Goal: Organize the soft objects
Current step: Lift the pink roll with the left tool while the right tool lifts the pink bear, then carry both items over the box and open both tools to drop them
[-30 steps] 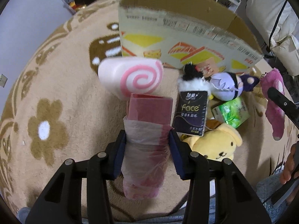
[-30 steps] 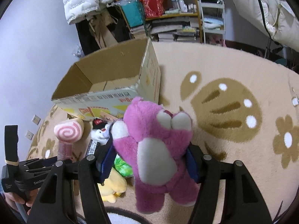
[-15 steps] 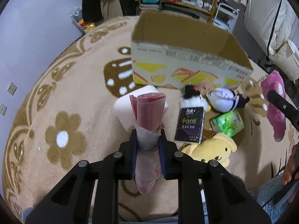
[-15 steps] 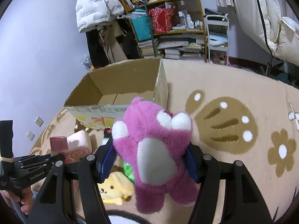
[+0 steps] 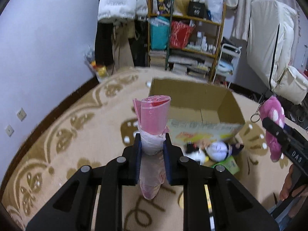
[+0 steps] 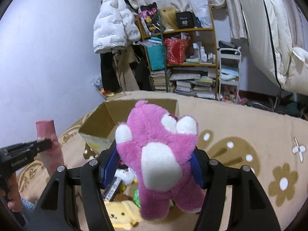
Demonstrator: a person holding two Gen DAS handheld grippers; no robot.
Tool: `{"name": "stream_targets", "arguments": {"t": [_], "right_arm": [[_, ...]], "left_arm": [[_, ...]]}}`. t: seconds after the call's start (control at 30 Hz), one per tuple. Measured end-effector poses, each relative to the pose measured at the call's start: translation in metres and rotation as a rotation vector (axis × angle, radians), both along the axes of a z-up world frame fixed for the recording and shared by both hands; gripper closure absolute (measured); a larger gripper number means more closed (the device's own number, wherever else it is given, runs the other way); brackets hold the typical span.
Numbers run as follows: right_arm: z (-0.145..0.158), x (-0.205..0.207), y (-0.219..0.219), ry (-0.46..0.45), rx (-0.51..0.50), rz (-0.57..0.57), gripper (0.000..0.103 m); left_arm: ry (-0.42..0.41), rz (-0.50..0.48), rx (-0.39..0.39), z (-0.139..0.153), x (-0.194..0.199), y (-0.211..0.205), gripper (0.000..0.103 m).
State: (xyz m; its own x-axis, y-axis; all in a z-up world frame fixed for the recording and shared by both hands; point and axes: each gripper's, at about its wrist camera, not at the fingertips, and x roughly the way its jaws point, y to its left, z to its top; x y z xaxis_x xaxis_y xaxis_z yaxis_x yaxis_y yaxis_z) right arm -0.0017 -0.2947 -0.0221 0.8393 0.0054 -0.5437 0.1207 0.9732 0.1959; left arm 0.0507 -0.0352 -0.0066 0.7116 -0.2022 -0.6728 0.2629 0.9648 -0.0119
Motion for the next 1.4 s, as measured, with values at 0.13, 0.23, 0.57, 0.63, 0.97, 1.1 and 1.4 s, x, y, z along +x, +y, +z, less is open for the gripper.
{"name": "stream_targets", "arguments": {"t": [0.13, 0.23, 0.57, 0.63, 0.97, 1.1, 1.4], "right_arm": [[0.009, 0.012, 0.003, -0.023, -0.019, 0.021, 0.035], [0.011, 0.019, 0.001, -0.035, -0.018, 0.025, 0.035], [0.014, 0.049, -0.004, -0.067, -0.010, 0.024, 0.035], [0.012, 0.057, -0.004, -0.067, -0.009, 0.030, 0.035], [0.001, 0.081, -0.003, -0.064, -0.016, 0.028, 0.035], [-0.001, 0.087, -0.004, -0.062, -0.027, 0.026, 0.034], [-0.009, 0.104, 0.004, -0.067, -0.045, 0.051, 0.034]], "left_arm": [[-0.064, 0.001, 0.000, 0.015, 0.009, -0.005, 0.084], [-0.106, 0.005, 0.005, 0.023, 0.017, -0.009, 0.084], [-0.157, -0.019, -0.004, 0.033, 0.043, -0.020, 0.084], [-0.167, -0.025, -0.009, 0.034, 0.047, -0.022, 0.084], [-0.232, -0.044, -0.057, 0.030, 0.060, -0.032, 0.084], [-0.219, -0.054, -0.061, 0.024, 0.067, -0.037, 0.084], [-0.176, -0.077, -0.052, 0.007, 0.081, -0.052, 0.084]]}}
